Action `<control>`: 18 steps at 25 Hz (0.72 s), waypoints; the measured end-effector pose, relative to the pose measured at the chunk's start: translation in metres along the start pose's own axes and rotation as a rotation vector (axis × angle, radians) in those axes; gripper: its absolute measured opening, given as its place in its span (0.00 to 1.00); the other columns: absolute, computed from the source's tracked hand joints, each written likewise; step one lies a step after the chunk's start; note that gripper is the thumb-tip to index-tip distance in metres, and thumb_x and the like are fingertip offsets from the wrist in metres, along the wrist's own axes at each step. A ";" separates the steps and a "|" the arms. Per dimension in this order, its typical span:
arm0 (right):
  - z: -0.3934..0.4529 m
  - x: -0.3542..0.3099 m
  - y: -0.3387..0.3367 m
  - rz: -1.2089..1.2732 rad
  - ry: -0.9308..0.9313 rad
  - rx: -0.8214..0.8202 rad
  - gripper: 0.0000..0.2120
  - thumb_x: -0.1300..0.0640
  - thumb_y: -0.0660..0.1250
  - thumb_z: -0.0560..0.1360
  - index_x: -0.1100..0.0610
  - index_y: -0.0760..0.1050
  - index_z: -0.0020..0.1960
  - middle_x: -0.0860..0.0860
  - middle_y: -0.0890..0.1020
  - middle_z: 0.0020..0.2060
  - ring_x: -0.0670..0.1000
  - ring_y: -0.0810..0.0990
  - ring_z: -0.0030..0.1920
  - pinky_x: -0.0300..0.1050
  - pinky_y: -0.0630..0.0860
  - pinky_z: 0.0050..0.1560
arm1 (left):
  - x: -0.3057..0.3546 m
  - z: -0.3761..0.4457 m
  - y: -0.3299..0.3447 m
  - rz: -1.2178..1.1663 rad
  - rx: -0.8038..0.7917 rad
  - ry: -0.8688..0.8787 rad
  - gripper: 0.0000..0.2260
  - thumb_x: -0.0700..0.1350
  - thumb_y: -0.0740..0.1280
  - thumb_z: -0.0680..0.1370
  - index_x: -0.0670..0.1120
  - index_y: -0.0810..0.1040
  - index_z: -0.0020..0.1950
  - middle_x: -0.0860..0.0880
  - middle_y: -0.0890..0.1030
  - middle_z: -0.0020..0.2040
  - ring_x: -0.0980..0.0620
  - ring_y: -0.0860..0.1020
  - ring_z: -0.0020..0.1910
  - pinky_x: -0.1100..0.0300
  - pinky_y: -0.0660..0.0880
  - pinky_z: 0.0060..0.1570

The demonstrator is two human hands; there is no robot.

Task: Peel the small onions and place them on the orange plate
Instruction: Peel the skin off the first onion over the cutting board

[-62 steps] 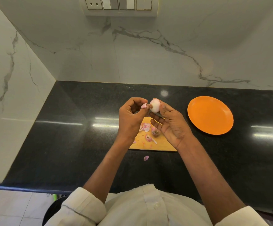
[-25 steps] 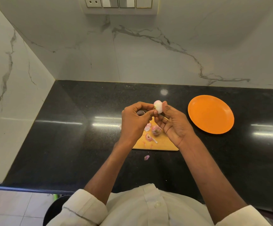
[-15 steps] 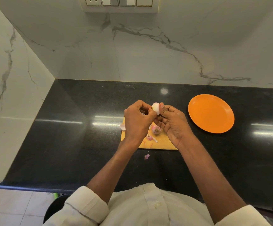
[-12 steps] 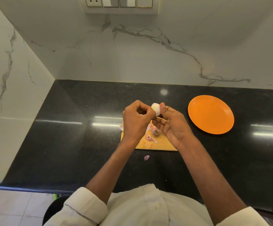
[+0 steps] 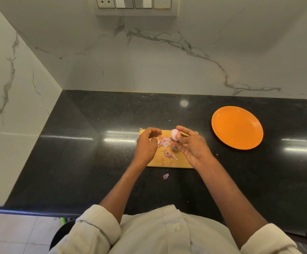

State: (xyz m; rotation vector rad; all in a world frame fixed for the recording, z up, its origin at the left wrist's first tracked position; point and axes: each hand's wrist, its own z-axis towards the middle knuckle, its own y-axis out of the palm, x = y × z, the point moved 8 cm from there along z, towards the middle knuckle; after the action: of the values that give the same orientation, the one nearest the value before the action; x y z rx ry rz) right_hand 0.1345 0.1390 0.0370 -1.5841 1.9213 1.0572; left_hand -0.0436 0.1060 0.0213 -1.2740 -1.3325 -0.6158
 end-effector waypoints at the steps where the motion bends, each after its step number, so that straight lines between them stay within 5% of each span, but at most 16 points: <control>1: 0.001 0.000 -0.001 -0.020 -0.005 0.004 0.16 0.73 0.68 0.79 0.56 0.84 0.59 0.57 0.84 0.59 0.57 0.85 0.60 0.52 0.84 0.60 | 0.000 -0.001 0.003 0.027 -0.025 0.015 0.15 0.32 0.62 0.83 0.46 0.82 0.61 0.51 0.85 0.58 0.54 0.82 0.62 0.53 0.80 0.65; 7: -0.007 -0.016 0.000 -0.260 -0.157 -0.009 0.18 0.71 0.72 0.76 0.51 0.85 0.58 0.49 0.87 0.55 0.51 0.86 0.58 0.48 0.85 0.52 | 0.031 -0.002 0.009 -0.149 -0.137 0.133 0.11 0.46 0.69 0.86 0.47 0.83 0.67 0.51 0.86 0.60 0.52 0.84 0.61 0.51 0.83 0.62; 18: -0.015 -0.038 0.010 -0.351 -0.334 -0.102 0.11 0.60 0.73 0.80 0.52 0.86 0.61 0.47 0.88 0.53 0.45 0.87 0.56 0.41 0.85 0.50 | 0.067 -0.016 0.000 -0.051 -0.110 0.289 0.11 0.47 0.76 0.81 0.46 0.85 0.61 0.51 0.88 0.52 0.52 0.88 0.51 0.48 0.86 0.53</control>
State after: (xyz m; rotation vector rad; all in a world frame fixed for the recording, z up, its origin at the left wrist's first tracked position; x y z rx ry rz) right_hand 0.1361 0.1516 0.0771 -1.6035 1.3341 1.1892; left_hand -0.0231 0.1131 0.0861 -1.1894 -1.1065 -0.8843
